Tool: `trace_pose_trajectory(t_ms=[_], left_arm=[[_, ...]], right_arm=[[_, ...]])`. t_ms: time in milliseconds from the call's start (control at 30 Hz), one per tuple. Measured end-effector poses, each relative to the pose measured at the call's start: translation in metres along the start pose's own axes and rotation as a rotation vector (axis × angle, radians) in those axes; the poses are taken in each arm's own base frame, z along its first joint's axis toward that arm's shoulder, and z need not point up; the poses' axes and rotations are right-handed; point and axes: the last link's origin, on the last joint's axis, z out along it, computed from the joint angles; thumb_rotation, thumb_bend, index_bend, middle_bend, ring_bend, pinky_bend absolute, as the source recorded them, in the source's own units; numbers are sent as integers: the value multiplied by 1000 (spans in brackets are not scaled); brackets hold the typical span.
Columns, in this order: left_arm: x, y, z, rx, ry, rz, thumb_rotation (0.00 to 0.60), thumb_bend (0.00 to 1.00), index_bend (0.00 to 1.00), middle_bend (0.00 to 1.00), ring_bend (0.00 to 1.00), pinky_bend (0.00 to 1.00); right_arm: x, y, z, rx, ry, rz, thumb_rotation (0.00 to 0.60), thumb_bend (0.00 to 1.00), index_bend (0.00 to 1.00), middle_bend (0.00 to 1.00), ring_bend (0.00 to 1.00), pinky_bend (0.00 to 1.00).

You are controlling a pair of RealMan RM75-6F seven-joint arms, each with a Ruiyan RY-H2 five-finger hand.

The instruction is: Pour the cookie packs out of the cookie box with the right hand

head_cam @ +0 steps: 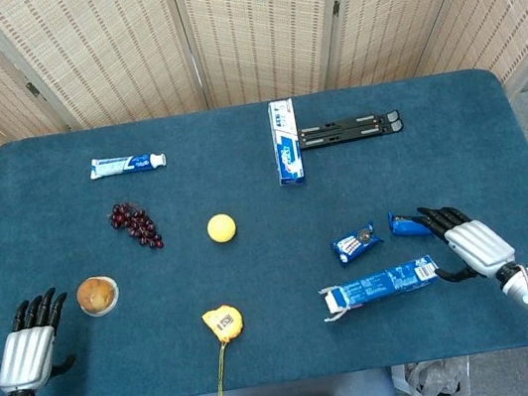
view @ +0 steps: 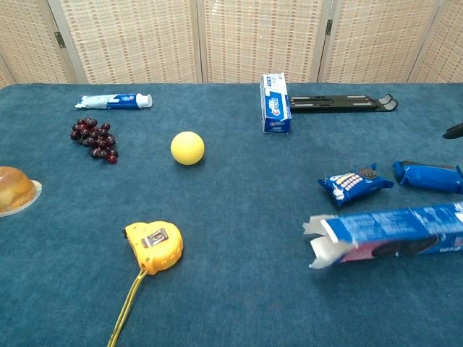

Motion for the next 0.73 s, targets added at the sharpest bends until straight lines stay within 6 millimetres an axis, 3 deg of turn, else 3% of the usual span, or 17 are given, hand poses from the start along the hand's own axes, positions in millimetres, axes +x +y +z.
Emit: trace_pose_trajectory(t_ms=[233, 433, 733], left_arm=[[5, -3, -2, 4, 17, -14, 600, 207, 0, 0, 0, 0], [10, -10, -4, 22, 31, -37, 600, 207, 0, 0, 0, 0], [11, -11, -7, 16, 32, -39, 600, 208, 0, 0, 0, 0]], right_arm=[[18, 10, -44, -63, 156, 21, 600, 332, 0, 0, 0, 0], [5, 14, -83, -158, 280, 38, 600, 331, 0, 0, 0, 0], [-4, 9, -91, -161, 313, 45, 600, 331, 0, 0, 0, 0]])
